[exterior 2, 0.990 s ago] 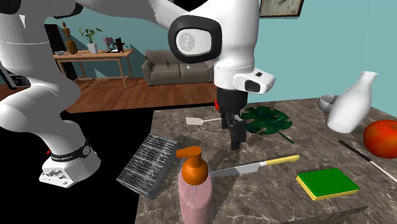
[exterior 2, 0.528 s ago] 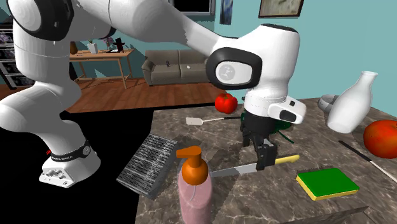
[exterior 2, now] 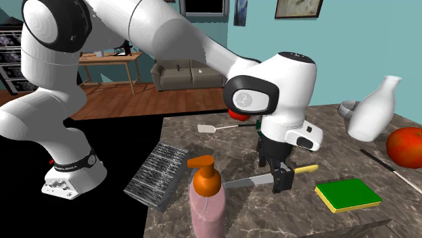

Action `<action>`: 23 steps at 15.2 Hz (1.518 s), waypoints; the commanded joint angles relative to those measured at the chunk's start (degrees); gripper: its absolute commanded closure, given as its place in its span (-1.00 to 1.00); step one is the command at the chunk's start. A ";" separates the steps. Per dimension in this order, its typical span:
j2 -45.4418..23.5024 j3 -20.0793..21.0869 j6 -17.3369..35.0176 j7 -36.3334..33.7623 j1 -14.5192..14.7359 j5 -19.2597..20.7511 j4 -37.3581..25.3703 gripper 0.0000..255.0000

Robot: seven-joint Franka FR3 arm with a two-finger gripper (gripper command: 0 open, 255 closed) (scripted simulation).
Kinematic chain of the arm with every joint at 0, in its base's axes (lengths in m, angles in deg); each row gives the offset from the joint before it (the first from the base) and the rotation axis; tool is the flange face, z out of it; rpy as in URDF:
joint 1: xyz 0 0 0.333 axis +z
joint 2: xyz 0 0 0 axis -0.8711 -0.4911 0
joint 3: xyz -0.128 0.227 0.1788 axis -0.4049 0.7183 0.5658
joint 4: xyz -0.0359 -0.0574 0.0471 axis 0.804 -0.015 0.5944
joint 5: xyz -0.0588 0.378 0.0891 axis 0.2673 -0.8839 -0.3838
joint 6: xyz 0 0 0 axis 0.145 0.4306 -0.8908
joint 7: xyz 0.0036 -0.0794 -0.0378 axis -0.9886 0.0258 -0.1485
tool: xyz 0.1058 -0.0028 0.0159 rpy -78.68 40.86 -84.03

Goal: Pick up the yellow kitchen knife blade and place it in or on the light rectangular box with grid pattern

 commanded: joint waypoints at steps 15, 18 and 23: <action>-0.35 0.04 0.32 0.03 -0.03 -0.06 -0.05 1.00; -0.35 0.04 0.33 0.02 -0.03 -0.06 -0.04 1.00; 1.22 -0.16 -2.71 -0.20 0.05 0.27 -1.53 1.00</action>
